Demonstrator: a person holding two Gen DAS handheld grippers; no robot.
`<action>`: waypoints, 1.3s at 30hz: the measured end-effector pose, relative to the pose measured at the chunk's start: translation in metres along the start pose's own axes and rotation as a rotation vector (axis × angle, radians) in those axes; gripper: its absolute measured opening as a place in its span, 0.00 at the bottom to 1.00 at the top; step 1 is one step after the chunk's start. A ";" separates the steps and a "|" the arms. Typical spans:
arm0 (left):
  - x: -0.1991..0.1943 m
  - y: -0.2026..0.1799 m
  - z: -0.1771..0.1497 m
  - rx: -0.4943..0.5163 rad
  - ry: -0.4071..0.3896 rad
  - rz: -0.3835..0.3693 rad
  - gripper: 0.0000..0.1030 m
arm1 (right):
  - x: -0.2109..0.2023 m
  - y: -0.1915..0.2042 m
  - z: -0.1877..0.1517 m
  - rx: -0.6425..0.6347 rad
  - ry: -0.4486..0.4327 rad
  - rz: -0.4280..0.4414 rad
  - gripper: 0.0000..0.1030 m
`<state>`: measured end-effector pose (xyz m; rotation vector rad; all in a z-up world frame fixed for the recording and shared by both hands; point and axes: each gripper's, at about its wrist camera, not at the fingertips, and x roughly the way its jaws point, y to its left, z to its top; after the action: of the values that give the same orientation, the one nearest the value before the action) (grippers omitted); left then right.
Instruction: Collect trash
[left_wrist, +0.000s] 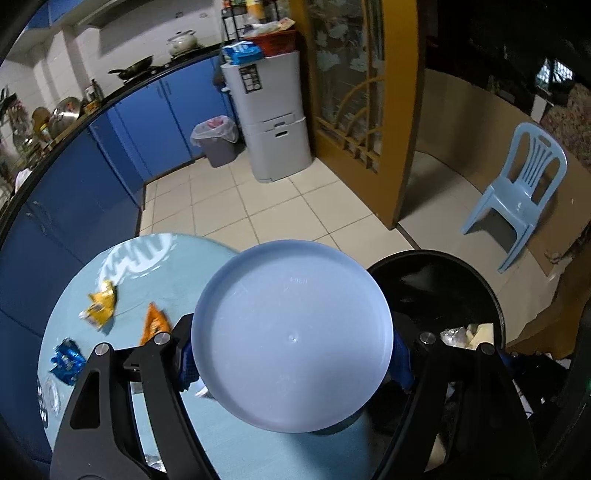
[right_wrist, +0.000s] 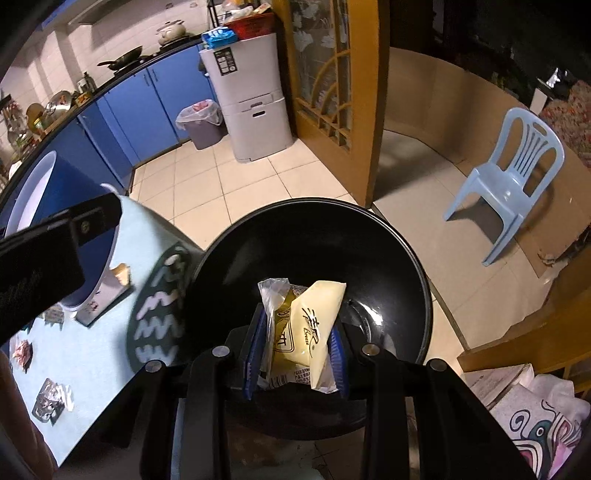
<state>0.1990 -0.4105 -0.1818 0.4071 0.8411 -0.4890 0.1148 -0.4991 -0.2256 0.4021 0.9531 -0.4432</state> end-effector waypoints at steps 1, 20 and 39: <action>0.003 -0.005 0.002 0.006 0.002 -0.002 0.74 | 0.002 -0.004 0.001 0.006 0.003 -0.003 0.30; 0.033 -0.061 0.024 0.067 0.055 -0.021 0.89 | 0.012 -0.030 -0.002 0.024 0.001 -0.020 0.60; 0.019 -0.013 0.011 0.004 0.064 0.058 0.90 | -0.001 -0.010 -0.007 0.000 -0.010 0.016 0.63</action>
<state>0.2088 -0.4312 -0.1918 0.4519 0.8879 -0.4258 0.1042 -0.5033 -0.2293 0.4070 0.9396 -0.4302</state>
